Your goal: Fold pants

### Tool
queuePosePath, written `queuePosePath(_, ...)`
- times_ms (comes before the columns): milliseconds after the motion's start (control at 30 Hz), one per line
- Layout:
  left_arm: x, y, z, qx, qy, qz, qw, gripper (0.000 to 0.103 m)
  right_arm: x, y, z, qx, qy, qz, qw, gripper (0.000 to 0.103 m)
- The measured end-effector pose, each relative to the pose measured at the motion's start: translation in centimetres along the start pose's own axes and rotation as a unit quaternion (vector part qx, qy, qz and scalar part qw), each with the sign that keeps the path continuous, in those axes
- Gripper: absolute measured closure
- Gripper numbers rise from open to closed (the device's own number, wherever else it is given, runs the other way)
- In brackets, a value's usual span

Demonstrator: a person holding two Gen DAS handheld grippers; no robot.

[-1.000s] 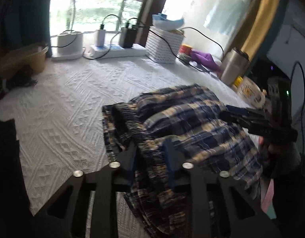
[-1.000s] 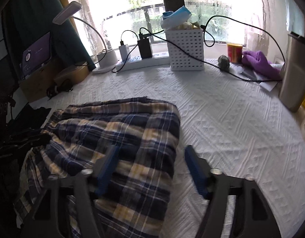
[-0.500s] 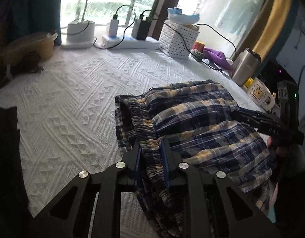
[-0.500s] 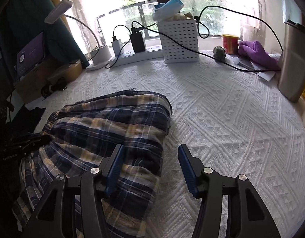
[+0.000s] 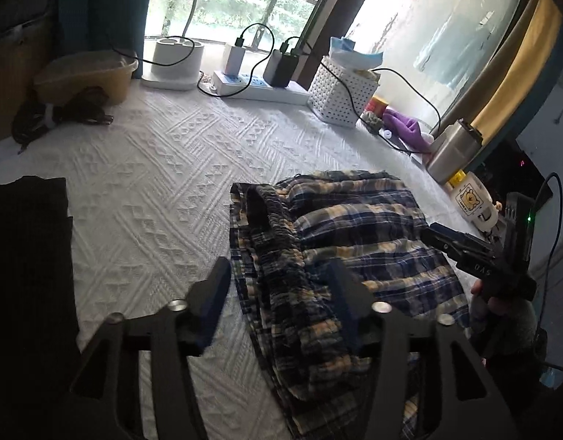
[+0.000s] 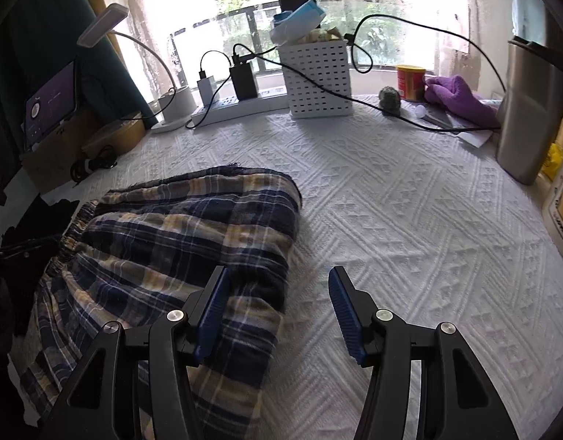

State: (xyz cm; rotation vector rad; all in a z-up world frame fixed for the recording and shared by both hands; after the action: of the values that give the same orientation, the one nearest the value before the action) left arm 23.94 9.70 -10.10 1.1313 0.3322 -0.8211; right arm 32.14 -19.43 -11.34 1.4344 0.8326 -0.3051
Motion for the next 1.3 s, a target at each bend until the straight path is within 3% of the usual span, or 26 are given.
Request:
queuePosePath(133, 0.5, -0.7, 0.1, -0.002, 0.003, -0.010, 0.9999, 0.038, -1.3, -0.2, 0.6, 0.014, -0.003, 0.009, 1.000, 0.042)
queuePosePath(200, 1.3, -1.2, 0.0, -0.004, 0.009, -0.024, 0.9997, 0.038, -1.9, -0.3, 0.8, 0.020, -0.001, 0.016, 1.000, 0.029)
queuePosePath(267, 1.9, -1.6, -0.2, -0.006, 0.014, -0.032, 0.9994, 0.037, -2.2, -0.5, 1.0, 0.025, 0.003, 0.022, 0.999, 0.022)
queuePosePath(400, 2.8, -2.0, -0.2, -0.016, 0.010, -0.046, 0.9987, 0.032, -1.9, -0.7, 1.1, 0.024, 0.007, 0.018, 1.000, 0.022)
queuePosePath(567, 3.4, -2.3, 0.9, 0.008, 0.005, -0.049, 0.9988, 0.016, -0.9, -1.3, 1.1, 0.031, 0.024, 0.004, 0.999, 0.022)
queuePosePath(867, 4.6, -2.4, 2.9, 0.039, -0.022, -0.054, 0.9975, 0.015, -0.5, -1.5, 1.3, 0.042, 0.040, 0.001, 0.998, 0.022)
queuePosePath(967, 4.8, -2.5, 3.1, 0.052, -0.019, -0.052, 0.9971, 0.022, -0.4, -1.5, 1.3, 0.044, 0.044, -0.001, 0.998, 0.022)
queuePosePath(1133, 4.6, -2.4, 2.5, 0.052, -0.021, -0.043, 0.9975, 0.049, 0.0, -1.5, 0.8, 0.037, 0.059, -0.009, 0.998, 0.022)
queuePosePath(1300, 4.9, -2.4, 2.6, 0.041, -0.022, -0.043, 0.9980, 0.054, 0.7, -1.5, 0.7, 0.043, 0.082, -0.023, 0.995, 0.022)
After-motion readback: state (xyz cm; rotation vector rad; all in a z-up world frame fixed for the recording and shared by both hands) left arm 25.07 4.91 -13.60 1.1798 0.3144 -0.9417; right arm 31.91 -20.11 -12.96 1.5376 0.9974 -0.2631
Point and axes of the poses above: each gripper's, at about its wrist camera, not at the fingertips, and x roughly the way its jaws point, z to its right, y to its top, the point moved 1 cm from there along x, roughly the way its jaws point, and after that the axes turned 5 degrees about -y, right-handed, at the moved point
